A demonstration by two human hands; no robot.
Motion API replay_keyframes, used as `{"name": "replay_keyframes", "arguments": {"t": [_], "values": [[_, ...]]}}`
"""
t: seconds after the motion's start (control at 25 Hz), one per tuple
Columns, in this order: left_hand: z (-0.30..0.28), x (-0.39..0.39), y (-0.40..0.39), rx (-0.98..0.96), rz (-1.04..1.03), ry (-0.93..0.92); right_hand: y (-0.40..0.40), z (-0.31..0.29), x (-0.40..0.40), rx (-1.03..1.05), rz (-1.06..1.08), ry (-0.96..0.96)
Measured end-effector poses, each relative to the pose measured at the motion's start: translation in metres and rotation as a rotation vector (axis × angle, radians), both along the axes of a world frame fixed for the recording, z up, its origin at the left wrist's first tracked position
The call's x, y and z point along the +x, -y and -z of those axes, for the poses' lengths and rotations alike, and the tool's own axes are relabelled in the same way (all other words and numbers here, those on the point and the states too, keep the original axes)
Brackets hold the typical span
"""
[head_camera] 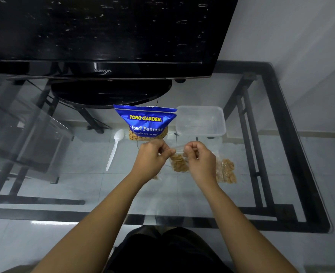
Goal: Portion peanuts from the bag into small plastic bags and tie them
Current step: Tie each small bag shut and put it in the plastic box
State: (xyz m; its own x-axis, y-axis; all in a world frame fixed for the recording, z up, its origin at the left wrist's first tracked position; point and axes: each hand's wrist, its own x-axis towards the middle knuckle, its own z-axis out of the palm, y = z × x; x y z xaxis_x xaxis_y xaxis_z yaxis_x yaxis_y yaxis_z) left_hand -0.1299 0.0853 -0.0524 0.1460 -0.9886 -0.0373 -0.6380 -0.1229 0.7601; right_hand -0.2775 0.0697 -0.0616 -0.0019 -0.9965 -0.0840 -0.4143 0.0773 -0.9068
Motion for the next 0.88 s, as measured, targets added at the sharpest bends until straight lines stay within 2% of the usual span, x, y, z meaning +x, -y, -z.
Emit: {"name": "replay_keyframes", "arguments": {"t": [0.08,0.2,0.28,0.32,0.36,0.48,0.56,0.68,0.88], "values": [[0.002,0.003,-0.004,0.035,-0.049,-0.101,0.001,0.003,-0.001,0.083,-0.008,0.089],[0.004,0.004,-0.014,0.257,0.007,-0.471,0.004,0.004,0.000,0.314,0.055,0.391],[0.012,0.000,-0.022,0.334,0.049,-0.485,0.005,0.005,0.000,0.448,0.096,0.518],[0.017,-0.003,-0.024,0.337,0.021,-0.451,0.006,0.007,0.000,0.482,0.088,0.478],[0.021,-0.005,-0.025,0.336,-0.031,-0.410,0.006,0.010,-0.002,0.475,0.059,0.351],[0.035,-0.006,-0.024,0.361,-0.147,-0.190,0.000,0.025,-0.024,0.187,0.058,-0.277],[0.044,-0.007,-0.025,0.331,-0.150,-0.016,-0.007,0.034,-0.044,0.080,0.132,-0.510],[0.055,-0.010,-0.029,0.201,-0.012,0.246,-0.009,0.048,-0.058,0.160,0.071,-0.650],[0.066,-0.004,-0.037,0.063,0.047,0.426,-0.002,0.054,-0.057,0.128,0.081,-0.645]]}}
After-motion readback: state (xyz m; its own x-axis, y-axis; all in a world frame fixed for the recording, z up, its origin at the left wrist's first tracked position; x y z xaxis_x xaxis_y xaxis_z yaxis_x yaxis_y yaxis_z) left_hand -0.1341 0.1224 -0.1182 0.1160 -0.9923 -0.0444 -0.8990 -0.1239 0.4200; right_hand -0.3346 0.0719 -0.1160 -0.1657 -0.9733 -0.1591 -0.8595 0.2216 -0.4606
